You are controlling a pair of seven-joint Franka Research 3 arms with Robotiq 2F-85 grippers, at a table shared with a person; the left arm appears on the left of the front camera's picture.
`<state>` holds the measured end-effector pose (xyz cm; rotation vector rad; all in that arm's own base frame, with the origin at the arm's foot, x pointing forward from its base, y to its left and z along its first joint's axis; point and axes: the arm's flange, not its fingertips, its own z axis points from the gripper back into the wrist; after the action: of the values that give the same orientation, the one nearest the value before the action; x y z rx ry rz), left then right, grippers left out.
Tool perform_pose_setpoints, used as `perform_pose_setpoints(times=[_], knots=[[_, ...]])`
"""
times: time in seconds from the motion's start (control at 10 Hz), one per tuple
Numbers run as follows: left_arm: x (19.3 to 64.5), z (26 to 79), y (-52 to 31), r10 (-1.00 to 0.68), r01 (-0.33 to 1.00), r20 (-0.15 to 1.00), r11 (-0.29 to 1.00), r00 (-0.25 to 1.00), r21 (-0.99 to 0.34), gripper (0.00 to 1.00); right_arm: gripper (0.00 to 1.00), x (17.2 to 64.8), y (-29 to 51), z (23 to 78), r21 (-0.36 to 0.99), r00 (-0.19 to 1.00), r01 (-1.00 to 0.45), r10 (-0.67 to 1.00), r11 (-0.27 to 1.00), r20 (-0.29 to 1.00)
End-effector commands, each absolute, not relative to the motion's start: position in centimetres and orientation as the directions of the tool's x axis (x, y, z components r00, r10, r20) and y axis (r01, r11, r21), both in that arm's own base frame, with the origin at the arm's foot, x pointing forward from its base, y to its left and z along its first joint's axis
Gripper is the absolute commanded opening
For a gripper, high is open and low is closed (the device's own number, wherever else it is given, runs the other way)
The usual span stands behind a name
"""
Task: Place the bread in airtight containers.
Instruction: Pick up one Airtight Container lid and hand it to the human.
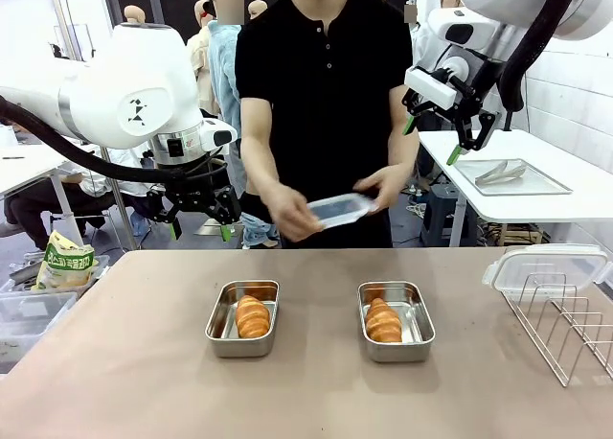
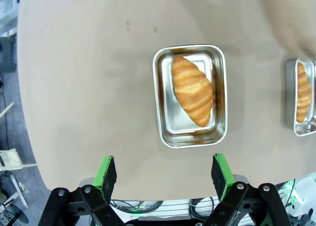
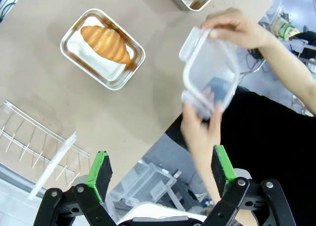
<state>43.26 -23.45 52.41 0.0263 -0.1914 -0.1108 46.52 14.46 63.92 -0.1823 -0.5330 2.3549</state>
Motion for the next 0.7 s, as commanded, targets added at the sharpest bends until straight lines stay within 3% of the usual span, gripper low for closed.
perform_pose_setpoints(times=[0.0,0.6], knots=[[43.14,52.6,-23.28,-0.111,0.107,0.19,0.994,0.975,0.035,1.0,1.0,46.58,14.34,63.95,-0.435,-0.742,-0.611,0.67,-0.661,0.024],[43.14,52.6,-23.28,-0.111,0.107,0.19,0.994,0.975,0.035,1.0,1.0,46.58,14.34,63.95,-0.435,-0.742,-0.611,0.67,-0.661,0.024]])
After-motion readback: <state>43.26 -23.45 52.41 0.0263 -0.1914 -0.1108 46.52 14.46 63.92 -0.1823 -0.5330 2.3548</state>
